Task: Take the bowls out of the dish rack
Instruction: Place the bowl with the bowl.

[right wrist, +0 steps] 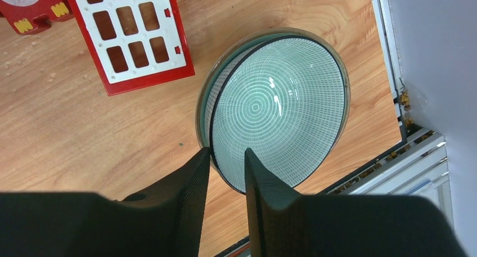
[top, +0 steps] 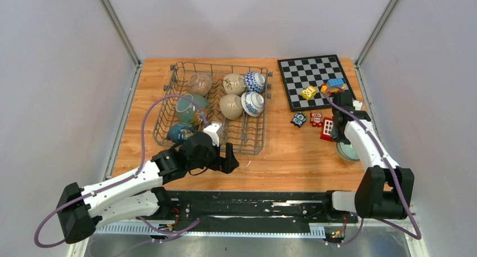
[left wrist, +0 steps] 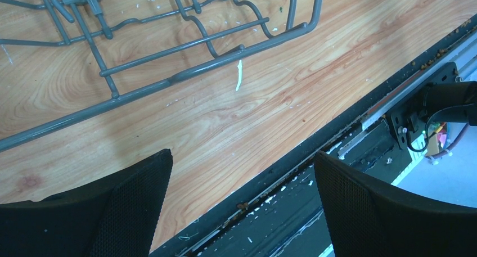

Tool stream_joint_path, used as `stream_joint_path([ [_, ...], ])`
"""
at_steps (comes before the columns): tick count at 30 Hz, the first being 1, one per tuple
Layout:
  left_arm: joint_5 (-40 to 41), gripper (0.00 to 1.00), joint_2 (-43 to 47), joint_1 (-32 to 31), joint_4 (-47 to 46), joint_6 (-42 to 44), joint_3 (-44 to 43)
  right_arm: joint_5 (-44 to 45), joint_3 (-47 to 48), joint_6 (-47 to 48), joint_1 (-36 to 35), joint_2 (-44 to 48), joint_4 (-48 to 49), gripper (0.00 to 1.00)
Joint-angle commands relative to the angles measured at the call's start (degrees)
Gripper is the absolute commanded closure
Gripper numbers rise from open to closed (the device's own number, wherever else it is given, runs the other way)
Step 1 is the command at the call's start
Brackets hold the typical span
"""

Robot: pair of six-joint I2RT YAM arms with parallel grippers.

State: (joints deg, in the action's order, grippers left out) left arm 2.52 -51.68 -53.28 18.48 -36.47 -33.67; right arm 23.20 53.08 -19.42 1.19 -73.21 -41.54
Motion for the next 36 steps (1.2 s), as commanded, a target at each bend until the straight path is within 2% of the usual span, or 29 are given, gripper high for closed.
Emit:
stream_joint_path([
  [1,-0.6,0.03,0.67,0.1,-1.66,0.25,1.0,-0.58,0.17,1.05,0.98,0.59,-1.07,0.72],
  [13,-0.49,0.03,0.71,0.1,-1.37,0.88,1.1,-2.64,-1.29,0.44,0.96,-0.07,0.29,0.96],
  [27,-0.42,0.03,0.28,0.1,-1.75,0.78,1.4,1.77,0.16,0.49,0.92,-3.24,-1.22,0.96],
  [36,-0.67,0.03,-0.48,0.1,-1.78,0.96,0.97,0.51,1.01,0.82,0.92,-3.0,-1.29,0.97],
])
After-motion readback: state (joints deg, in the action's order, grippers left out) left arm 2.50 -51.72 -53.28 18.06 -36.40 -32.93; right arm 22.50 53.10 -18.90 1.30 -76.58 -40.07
